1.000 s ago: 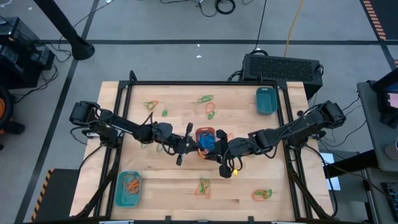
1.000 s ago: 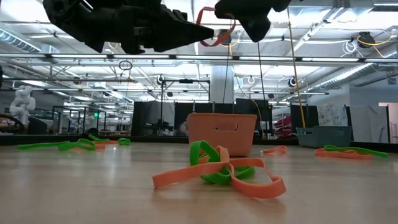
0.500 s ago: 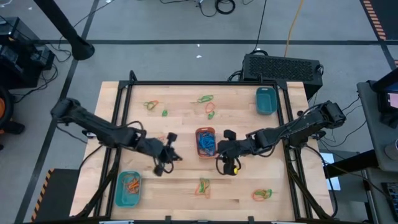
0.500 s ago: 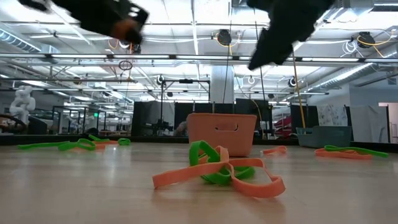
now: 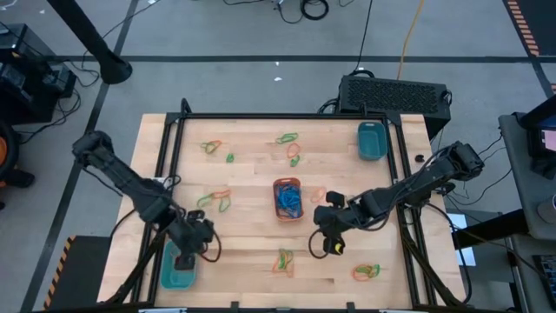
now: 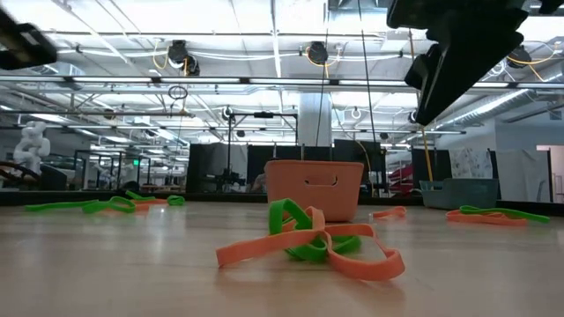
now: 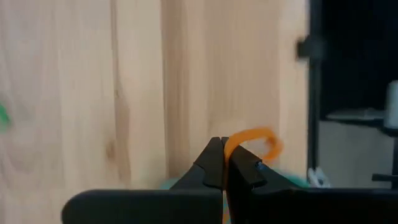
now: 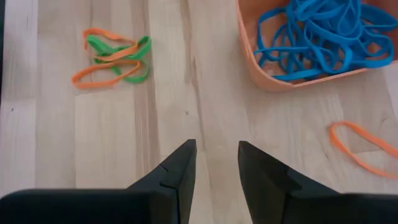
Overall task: Sort rubber bands into baskets
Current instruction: Put the orange rubber band into the green bin
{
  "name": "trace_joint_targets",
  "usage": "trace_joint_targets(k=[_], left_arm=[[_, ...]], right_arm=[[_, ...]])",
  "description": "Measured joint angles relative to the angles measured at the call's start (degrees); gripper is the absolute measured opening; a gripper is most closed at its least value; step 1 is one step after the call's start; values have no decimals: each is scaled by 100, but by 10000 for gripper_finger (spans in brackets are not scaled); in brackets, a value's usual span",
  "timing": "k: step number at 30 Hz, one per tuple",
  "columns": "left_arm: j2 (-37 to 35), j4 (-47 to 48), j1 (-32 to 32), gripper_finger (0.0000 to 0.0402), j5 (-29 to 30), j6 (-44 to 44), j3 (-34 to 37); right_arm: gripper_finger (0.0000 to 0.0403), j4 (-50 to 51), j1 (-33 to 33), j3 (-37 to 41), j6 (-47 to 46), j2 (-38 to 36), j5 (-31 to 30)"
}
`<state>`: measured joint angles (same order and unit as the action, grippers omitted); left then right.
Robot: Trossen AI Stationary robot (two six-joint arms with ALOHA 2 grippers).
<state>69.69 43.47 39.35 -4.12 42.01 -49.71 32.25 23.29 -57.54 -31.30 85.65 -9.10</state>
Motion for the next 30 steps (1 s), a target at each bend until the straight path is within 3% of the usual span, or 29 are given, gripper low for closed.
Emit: trace_joint_targets(k=[6,12,21,30], left_arm=[[210,516,570,0,20,1221,56],[450,635,968,15,-332,2200,59],[758,682,1223,39,-452,2371,59],[984,703,1323,92,-566,2412,59]], right_arm=[[112,-13,46,0,78,0,6],[112,-37,46,0,54,0,8],[112,-80,46,0,-370,0,19],[112,-76,206,0,-545,0,-27]])
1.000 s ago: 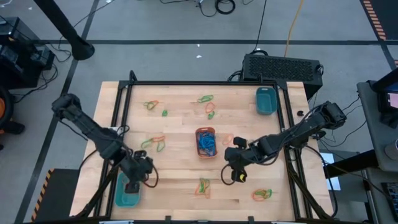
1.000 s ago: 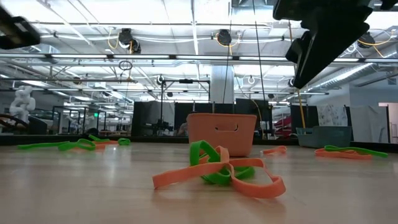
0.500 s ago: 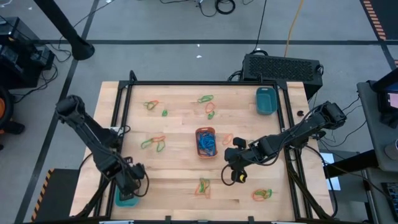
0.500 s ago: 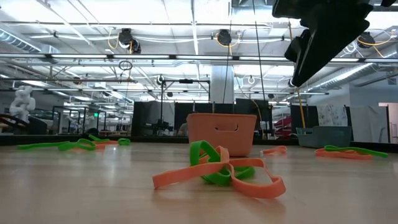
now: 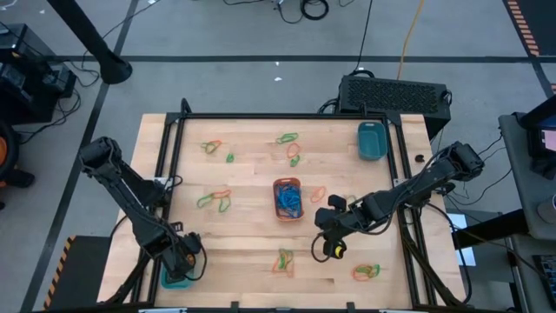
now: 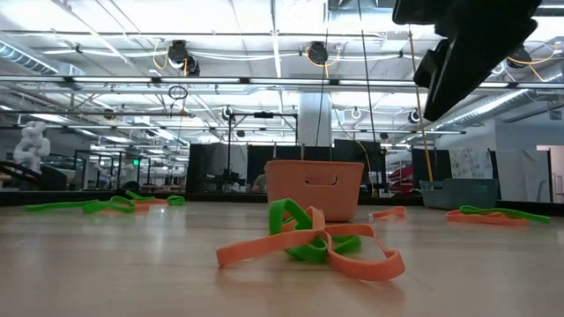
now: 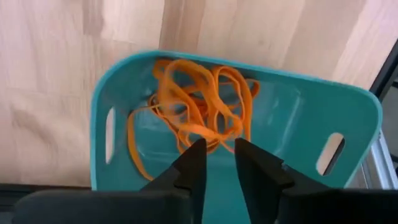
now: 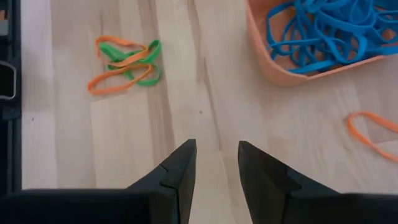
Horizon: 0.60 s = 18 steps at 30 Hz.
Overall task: Sort rubber bands into baskets
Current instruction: Put the orange rubber band into the green bin
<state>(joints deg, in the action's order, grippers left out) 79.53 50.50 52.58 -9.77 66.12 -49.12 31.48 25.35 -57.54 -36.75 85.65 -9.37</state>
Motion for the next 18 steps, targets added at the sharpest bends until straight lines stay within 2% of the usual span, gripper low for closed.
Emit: trace_joint_targets(k=[3,6,9,10,12,14,16,17,18], left_arm=[[0,13,-86,103,-276,548,0],[-40,4,-275,104,-785,371,-3],[-174,0,-443,105,-655,-50,-116],[-235,-4,-495,105,-369,-272,-175],[-357,-96,-578,105,639,-909,-271],[-478,-603,-597,105,2215,-1786,-282],[-551,-1578,-595,105,3886,-2920,-171],[-561,-2168,-603,105,4528,-3582,-64],[-561,-2729,-657,105,4916,-4224,55]], right_arm=[[112,2,34,0,236,0,2],[112,4,26,0,506,0,-96],[112,43,26,0,738,0,-291],[112,106,25,0,794,0,-297],[112,335,1,0,777,0,-302],[112,708,-45,0,487,0,-299],[112,1210,-113,0,86,0,-301],[112,1459,-150,0,-86,0,-308],[112,1697,-188,0,-227,0,-360]])
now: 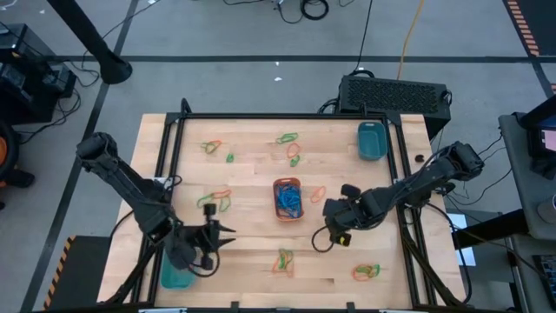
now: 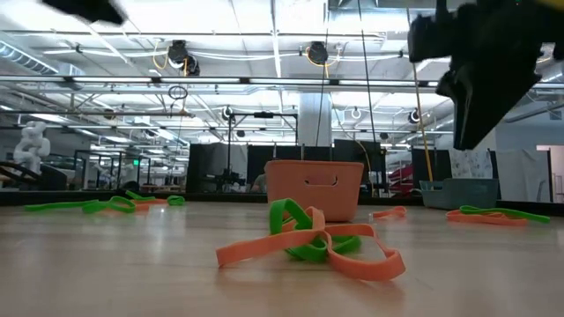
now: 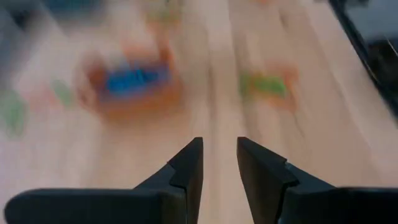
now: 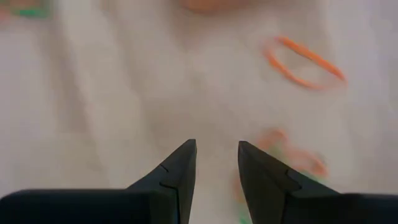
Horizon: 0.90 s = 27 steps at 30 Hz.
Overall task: Sort rubber bands into baskets
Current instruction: Put the orange rubber band into the green bin
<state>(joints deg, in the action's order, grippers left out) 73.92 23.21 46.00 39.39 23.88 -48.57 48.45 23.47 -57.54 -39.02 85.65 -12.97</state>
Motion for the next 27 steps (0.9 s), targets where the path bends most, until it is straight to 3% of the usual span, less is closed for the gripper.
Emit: trace_joint_targets(k=[3,6,9,14,17,27], left_arm=[[25,-1854,-348,105,-63,-1698,473],[25,-3403,-885,105,-1036,-2614,1015],[23,-4484,-1390,105,-1924,-2959,1431],[92,-5916,-1982,105,-2804,-3021,1948],[99,-6361,-2065,105,-3097,-3023,2096],[97,-6463,-2049,105,-3279,-3027,2096]], right_arm=[[112,559,-179,0,-279,0,-274],[112,861,-485,0,-319,0,-328],[112,884,-895,35,-146,-4,-333],[112,703,-1616,428,-327,-4,-58],[112,612,-1884,730,-615,-4,144],[112,-630,-2053,1516,-769,-4,289]])
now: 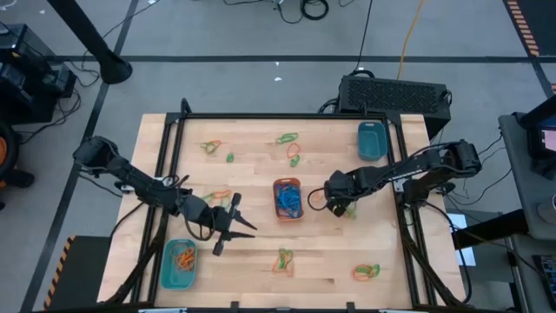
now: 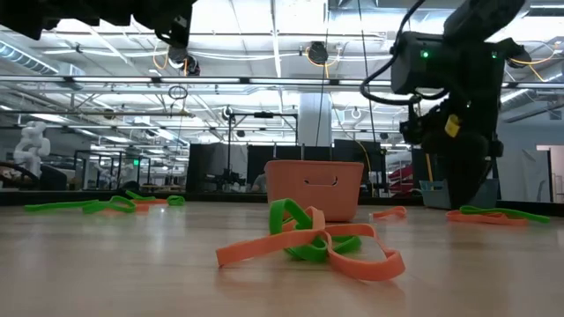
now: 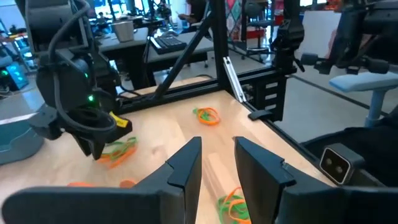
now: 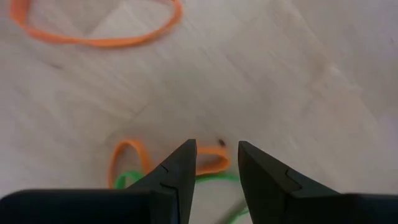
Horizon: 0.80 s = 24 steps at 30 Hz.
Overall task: Sort rubber bands into baskets
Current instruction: Put the orange rubber band into the green bin
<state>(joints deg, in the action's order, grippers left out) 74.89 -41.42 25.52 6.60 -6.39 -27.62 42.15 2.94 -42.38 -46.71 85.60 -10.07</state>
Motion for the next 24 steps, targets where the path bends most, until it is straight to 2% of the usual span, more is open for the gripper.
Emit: trace_joint_targets(k=[12,15,19,24], left_arm=[[0,-11,0,105,-40,0,0],[0,-9,0,105,-40,0,0],[0,-9,0,105,-40,0,0],[54,-74,0,105,-40,4,-2]], right_arm=[[104,-301,4,372,-245,-24,185],[74,-465,28,384,3,-22,211],[11,-601,28,356,354,-17,244],[4,-570,66,70,683,20,139]])
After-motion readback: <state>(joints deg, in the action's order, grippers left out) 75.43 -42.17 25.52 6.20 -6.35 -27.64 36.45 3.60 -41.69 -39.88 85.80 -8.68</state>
